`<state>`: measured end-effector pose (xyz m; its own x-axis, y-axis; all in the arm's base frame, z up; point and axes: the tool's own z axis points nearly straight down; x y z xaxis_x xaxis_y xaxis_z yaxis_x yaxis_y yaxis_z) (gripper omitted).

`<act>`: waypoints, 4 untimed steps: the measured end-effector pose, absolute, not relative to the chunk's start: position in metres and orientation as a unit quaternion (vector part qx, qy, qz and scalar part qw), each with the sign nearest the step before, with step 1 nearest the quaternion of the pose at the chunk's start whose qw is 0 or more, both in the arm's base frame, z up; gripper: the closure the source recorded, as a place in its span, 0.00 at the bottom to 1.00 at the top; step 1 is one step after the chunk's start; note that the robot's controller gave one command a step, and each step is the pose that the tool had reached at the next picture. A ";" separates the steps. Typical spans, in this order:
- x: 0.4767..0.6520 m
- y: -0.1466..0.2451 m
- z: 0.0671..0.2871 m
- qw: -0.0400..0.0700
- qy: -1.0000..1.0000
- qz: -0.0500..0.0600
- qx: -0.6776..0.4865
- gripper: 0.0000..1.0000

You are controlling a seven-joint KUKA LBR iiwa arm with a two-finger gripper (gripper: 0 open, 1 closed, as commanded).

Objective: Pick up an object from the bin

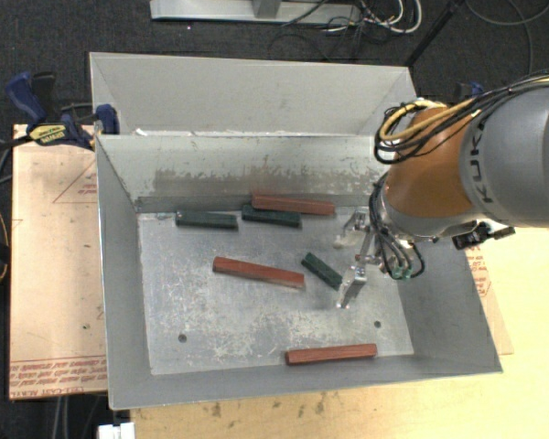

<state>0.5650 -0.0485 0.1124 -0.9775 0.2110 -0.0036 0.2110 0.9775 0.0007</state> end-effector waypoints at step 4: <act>0.577 -0.039 0.081 0.011 0.969 0.001 0.248 1.00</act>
Offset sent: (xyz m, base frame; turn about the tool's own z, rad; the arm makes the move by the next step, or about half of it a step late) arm 0.0050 0.0115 -0.0424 0.2888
